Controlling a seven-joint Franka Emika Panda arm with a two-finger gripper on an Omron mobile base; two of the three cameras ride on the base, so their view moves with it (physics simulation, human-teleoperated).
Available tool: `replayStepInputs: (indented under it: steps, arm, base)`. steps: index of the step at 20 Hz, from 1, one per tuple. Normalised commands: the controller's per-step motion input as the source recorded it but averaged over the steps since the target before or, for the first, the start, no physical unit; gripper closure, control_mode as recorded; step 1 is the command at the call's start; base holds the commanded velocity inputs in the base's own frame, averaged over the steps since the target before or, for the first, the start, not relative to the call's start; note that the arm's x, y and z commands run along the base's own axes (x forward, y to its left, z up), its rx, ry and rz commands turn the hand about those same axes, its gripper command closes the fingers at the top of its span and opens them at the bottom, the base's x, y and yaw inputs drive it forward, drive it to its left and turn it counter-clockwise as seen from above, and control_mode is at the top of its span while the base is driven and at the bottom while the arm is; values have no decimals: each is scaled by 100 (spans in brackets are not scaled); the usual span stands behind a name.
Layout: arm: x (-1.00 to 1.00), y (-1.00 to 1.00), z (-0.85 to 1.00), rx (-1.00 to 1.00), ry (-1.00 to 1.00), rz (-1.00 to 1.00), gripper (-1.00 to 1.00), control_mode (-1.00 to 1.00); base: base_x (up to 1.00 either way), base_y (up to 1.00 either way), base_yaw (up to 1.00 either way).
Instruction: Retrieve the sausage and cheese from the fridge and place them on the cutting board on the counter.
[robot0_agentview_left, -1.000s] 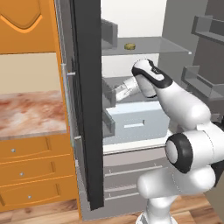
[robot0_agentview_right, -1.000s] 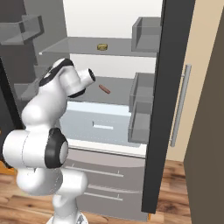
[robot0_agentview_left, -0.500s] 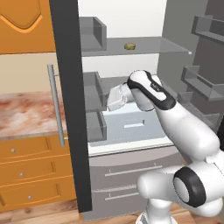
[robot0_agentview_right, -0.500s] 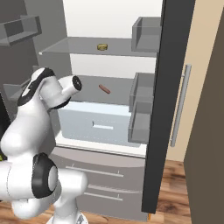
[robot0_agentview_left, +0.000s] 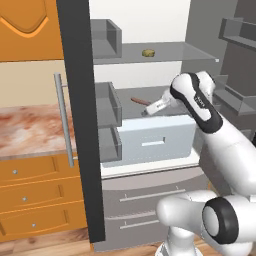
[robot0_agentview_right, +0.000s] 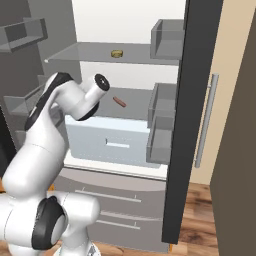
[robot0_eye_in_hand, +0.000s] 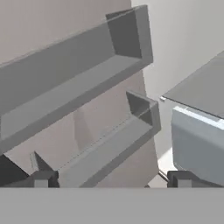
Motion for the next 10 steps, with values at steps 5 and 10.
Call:
replayStepInputs:
  steps: [5,10]
  arm:
    - [3,-63,-3,-10,14,-53,-100,-100]
    - [13,-21,-21,-10,0,-24,-100,-100]
  base:
    - [0,0,0]
    - [0,0,0]
